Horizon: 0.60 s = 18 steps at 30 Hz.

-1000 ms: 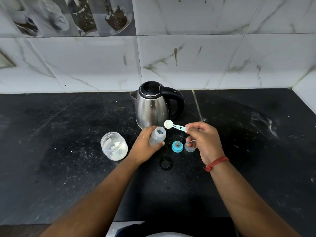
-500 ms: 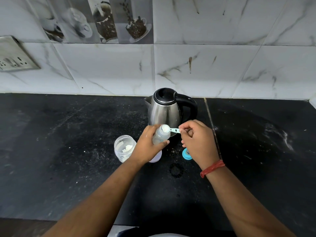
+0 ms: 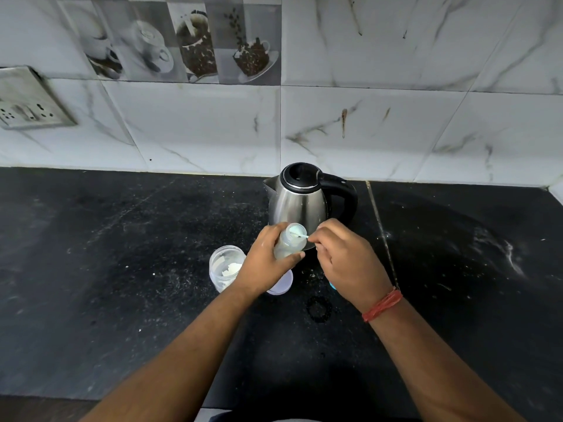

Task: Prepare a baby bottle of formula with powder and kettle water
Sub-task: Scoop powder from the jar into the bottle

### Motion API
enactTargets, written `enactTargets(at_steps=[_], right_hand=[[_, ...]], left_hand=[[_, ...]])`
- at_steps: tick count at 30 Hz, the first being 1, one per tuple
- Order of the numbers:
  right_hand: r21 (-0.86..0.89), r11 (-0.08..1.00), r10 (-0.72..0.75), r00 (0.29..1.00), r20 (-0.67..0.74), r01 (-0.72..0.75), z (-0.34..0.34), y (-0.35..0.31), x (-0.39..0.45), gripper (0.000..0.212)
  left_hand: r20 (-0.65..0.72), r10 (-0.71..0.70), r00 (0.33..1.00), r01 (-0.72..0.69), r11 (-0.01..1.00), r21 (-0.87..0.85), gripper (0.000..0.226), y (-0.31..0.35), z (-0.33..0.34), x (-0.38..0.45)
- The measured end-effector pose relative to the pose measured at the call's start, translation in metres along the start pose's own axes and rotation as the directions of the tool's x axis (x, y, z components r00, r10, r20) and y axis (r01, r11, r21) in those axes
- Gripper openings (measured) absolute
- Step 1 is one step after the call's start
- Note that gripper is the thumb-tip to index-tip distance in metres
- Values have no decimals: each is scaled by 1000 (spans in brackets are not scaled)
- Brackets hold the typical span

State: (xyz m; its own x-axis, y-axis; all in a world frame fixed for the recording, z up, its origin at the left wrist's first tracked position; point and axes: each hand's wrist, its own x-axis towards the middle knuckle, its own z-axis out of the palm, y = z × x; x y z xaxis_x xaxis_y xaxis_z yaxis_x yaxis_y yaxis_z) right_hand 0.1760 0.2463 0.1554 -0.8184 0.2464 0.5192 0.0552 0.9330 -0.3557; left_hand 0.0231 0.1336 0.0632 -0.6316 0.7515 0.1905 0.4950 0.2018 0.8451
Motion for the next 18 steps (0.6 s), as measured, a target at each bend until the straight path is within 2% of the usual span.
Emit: enactTargets(at_steps=[9,11,14,18], right_hand=[[17,1000,-11,1000,-23,11,2,6,-7,23],[77,995,63,997,-46,-60,1,9,-10,21],[221,957,224,962,-156,-187,-2,15,-13,19],[490,797,501,840,-210,-353,-7,25,-22,20]], left_hand=[[27,-9,1000,9,1000,-15,57,-1,2,-2],[46,-12,999,13,1000,-18,58,-1,5,-3],[67,-26,997,28,999,-28,58,0,11,-4],[111,-58,992,62,998,-31,53,-1,23,-7]])
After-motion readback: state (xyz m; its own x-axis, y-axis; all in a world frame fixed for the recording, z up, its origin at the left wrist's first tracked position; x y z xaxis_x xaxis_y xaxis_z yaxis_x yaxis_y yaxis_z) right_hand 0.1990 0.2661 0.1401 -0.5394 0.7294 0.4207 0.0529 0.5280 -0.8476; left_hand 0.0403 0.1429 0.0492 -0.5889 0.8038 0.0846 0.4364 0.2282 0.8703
